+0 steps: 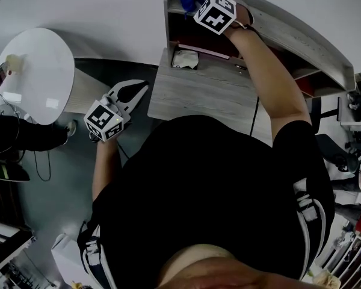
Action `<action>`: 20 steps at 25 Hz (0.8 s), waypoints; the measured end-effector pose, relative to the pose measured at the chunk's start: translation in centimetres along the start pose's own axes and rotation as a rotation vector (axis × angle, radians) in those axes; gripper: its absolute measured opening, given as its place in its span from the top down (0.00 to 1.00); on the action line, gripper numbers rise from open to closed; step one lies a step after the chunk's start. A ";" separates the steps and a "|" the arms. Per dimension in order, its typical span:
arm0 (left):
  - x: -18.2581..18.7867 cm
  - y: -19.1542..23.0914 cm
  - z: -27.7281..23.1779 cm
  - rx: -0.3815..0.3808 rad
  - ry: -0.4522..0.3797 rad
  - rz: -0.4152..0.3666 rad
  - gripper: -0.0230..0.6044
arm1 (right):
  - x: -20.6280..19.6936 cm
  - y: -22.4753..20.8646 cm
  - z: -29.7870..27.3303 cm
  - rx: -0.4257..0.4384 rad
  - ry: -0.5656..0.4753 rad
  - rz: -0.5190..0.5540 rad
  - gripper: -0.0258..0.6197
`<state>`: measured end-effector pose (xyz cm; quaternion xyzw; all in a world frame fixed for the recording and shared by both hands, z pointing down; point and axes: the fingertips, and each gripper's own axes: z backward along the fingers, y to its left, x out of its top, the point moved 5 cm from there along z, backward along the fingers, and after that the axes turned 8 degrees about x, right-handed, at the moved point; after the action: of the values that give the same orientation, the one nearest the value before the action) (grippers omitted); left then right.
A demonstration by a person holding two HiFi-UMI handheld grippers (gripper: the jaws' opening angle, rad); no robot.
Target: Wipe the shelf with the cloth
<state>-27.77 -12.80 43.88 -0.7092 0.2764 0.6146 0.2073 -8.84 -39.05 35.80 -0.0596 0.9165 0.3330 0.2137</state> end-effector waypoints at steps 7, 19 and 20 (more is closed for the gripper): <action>-0.6 1.1 1.4 0.035 0.005 0.010 0.94 | 1.7 0.3 -1.1 0.005 -0.020 0.017 0.88; -0.3 1.6 0.3 0.008 0.008 0.000 0.94 | 1.5 0.2 -1.0 -0.001 -0.057 -0.010 0.88; -0.3 1.6 0.2 0.004 0.009 -0.001 0.94 | 1.5 0.2 -1.0 -0.001 -0.060 -0.013 0.88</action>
<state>-28.95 -13.86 44.25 -0.7118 0.2781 0.6106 0.2078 -10.59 -39.51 35.98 -0.0555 0.9091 0.3337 0.2431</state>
